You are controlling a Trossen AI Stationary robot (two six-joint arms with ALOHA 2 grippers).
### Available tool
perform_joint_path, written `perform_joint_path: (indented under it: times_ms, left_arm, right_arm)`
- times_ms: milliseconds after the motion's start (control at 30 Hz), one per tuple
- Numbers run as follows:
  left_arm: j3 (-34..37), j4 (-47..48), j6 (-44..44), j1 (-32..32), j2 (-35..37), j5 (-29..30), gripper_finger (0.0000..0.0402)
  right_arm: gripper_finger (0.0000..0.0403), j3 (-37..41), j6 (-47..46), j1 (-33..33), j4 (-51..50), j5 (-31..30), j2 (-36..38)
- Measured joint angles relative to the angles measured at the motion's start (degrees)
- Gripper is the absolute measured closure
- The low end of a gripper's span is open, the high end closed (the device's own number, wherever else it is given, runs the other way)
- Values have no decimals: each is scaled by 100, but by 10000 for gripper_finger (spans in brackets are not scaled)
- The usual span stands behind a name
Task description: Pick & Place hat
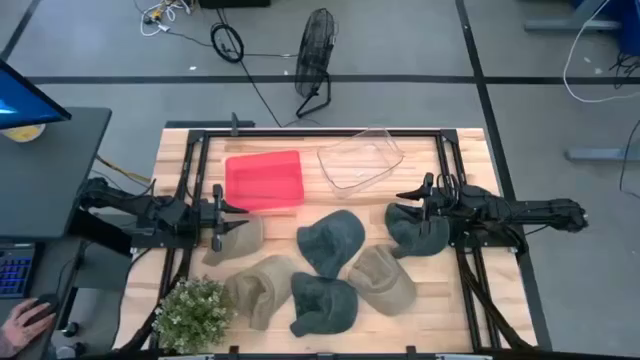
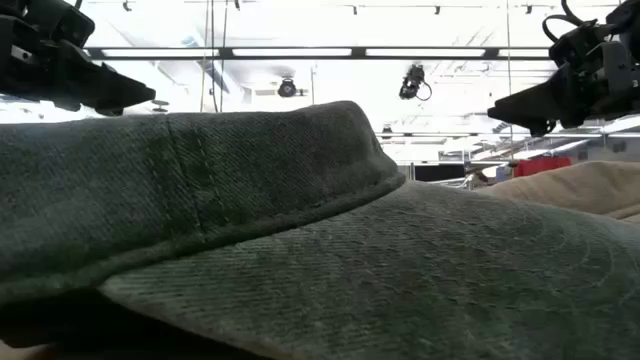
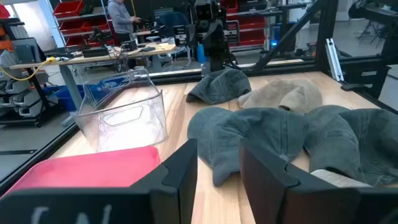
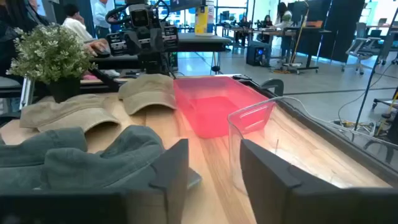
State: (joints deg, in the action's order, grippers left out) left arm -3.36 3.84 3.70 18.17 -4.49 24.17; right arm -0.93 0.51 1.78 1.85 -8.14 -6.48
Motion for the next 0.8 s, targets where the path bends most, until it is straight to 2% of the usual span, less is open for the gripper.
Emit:
perform_joint_path:
  times_ms: [267, 367, 467, 800]
  left_arm:
    - [0, -9, -3, 0, 0, 12, 280]
    - [0, -11, -2, 0, 0, 12, 280]
    - [0, -13, -4, 0, 0, 12, 280]
    - [0, -128, -310, 0, 0, 95, 280]
  right_arm:
    - [318, 0, 0, -2, 4, 0, 2]
    - [327, 0, -47, -2, 9, -21, 1]
    - [321, 0, -125, -2, 11, -44, 2]
    - [258, -2, -199, -2, 85, -43, 0]
